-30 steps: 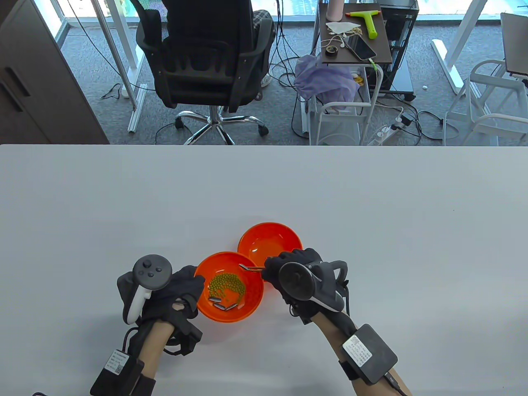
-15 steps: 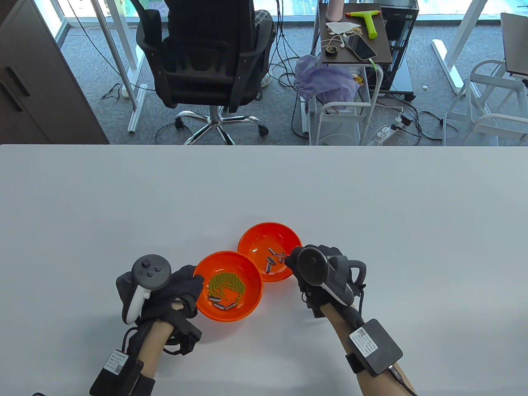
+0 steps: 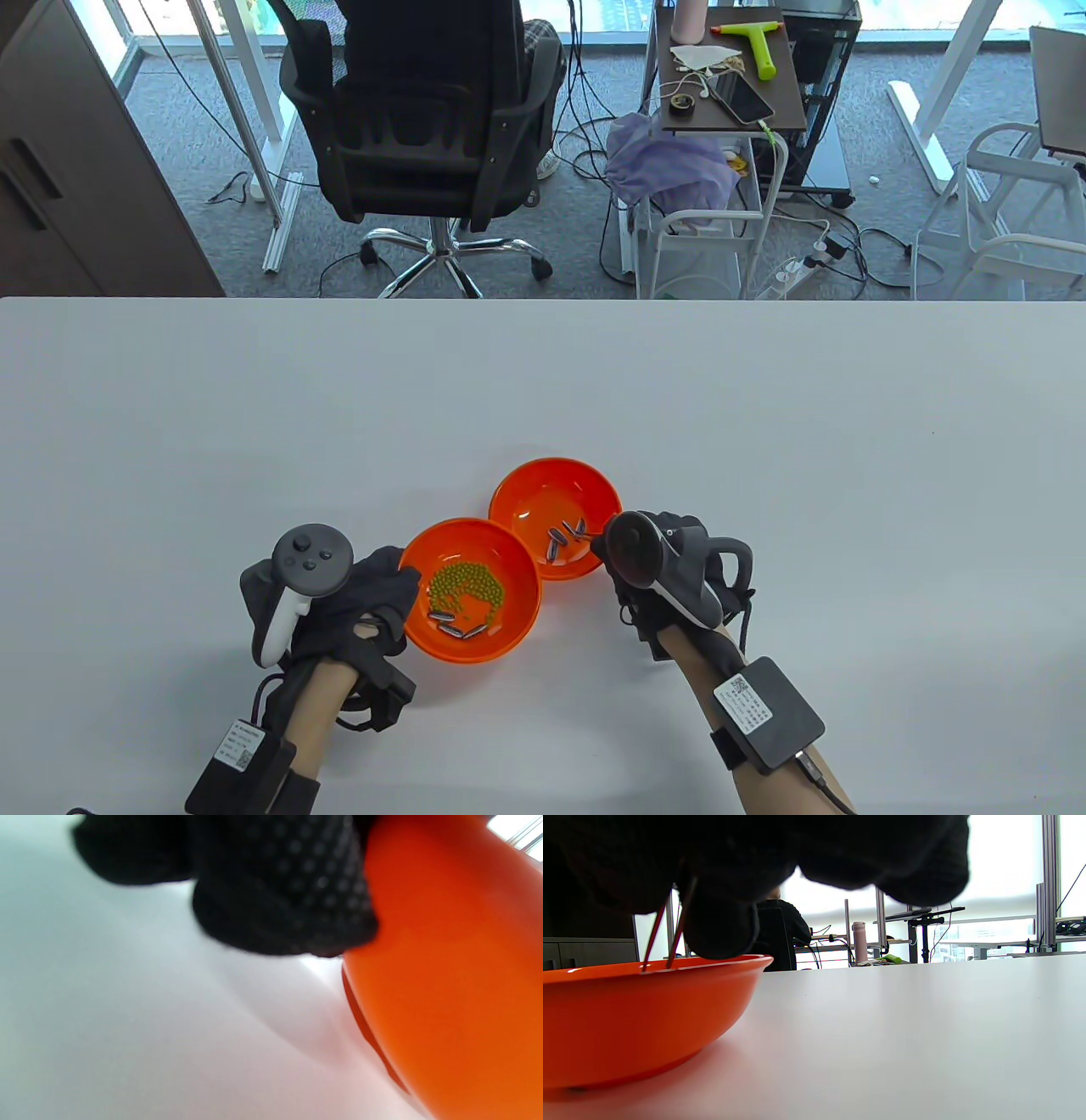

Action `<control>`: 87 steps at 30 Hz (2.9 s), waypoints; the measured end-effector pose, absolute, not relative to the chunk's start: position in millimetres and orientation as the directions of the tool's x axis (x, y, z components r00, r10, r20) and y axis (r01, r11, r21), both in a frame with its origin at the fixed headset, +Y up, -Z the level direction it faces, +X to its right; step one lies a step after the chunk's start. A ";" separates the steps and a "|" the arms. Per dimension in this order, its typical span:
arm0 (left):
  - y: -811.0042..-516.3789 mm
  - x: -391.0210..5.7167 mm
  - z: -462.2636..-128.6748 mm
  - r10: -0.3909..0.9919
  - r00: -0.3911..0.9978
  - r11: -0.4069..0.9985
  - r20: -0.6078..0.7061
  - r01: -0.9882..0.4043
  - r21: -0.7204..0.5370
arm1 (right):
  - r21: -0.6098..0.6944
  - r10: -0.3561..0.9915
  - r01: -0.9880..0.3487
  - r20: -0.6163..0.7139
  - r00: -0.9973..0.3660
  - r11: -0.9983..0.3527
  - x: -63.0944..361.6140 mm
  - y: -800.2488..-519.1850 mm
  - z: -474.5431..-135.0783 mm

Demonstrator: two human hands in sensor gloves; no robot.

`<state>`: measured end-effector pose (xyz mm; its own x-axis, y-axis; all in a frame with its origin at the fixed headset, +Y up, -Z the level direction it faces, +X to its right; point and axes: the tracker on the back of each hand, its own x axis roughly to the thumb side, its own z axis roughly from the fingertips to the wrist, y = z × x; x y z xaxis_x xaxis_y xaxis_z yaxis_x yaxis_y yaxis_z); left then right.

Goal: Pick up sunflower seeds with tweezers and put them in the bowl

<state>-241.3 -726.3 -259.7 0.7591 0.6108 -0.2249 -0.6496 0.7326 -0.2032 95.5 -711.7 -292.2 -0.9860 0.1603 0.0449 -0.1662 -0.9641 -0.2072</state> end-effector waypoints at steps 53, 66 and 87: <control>-727.6 -236.6 -259.2 0.620 0.757 0.727 -0.204 -0.653 -0.213 | -0.132 0.156 -0.246 0.476 -0.865 -0.960 4.0 -694.6 -236.5; -728.2 -235.8 -258.9 0.614 0.763 0.731 -0.204 -0.647 -0.217 | -0.159 0.172 -0.279 0.483 -0.859 -0.947 5.4 -691.9 -235.9; -727.3 -239.7 -259.5 0.612 0.759 0.729 -0.223 -0.651 -0.212 | -0.266 0.331 -0.389 0.238 -0.913 -0.882 62.9 -674.7 -265.8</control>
<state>-239.7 -727.3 -259.5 0.7585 0.6122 -0.2232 -0.6508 0.7292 -0.2117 62.9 -674.7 -265.8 -0.9132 0.3307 0.2381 -0.3888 -0.8822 -0.2656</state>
